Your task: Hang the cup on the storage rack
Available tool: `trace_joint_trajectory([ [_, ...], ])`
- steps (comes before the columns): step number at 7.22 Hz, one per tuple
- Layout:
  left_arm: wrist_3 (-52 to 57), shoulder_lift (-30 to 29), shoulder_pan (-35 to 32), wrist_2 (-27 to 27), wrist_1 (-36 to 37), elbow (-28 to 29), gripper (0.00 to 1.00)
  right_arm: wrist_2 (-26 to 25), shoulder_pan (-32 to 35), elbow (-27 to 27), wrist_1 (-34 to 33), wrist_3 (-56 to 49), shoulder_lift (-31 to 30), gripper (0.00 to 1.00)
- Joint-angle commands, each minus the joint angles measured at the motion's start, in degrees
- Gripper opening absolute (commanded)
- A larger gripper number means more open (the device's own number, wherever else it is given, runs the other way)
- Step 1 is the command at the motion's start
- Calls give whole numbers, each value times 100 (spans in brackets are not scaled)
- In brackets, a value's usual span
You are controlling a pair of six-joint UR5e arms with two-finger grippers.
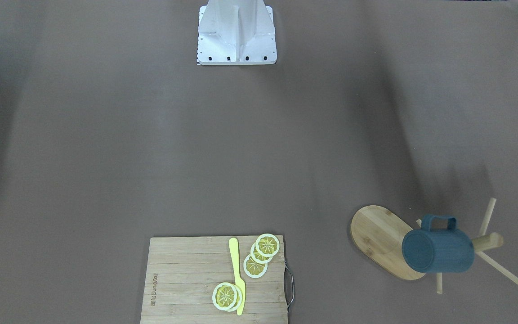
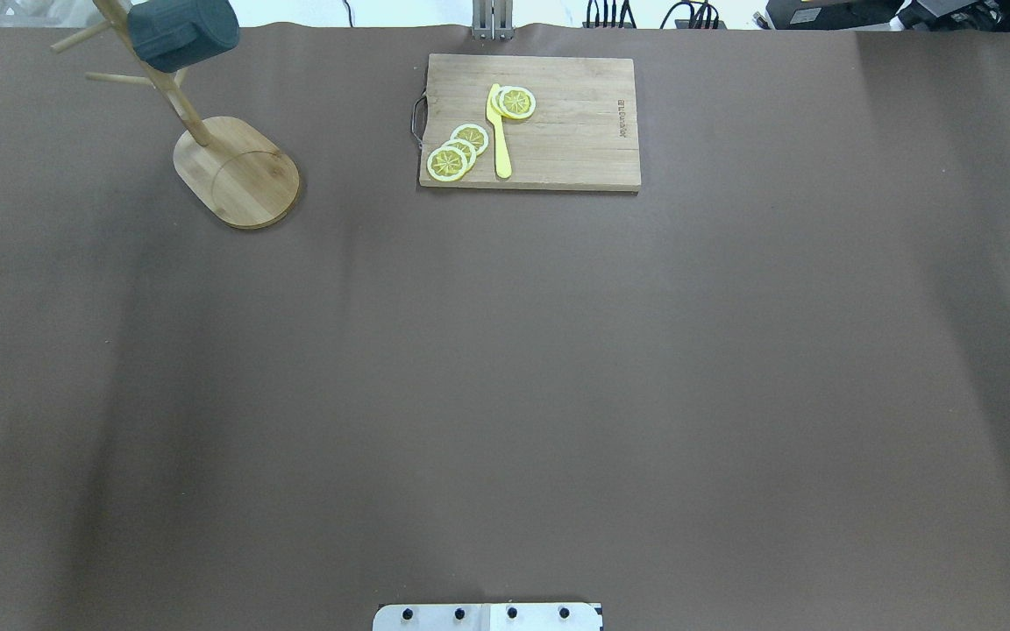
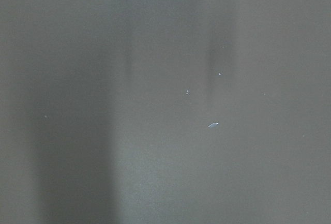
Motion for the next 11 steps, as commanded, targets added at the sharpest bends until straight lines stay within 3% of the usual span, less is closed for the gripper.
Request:
trace_joint_trajectory([
  [1,686,82,0,285,99,-41,97,-6,0,-14,22,-143,-5,100],
  [4,723,100,17,197,714,-181,97,-6,0,-50,22,-434,-49,100],
  [7,723,91,-9,214,654,-182,97,11,-8,-400,31,-416,56,100],
  [9,714,187,-27,84,645,-533,98,3,-8,-488,31,-373,135,100],
  [11,688,135,-18,65,645,-411,98,20,-8,-524,31,-372,223,100],
])
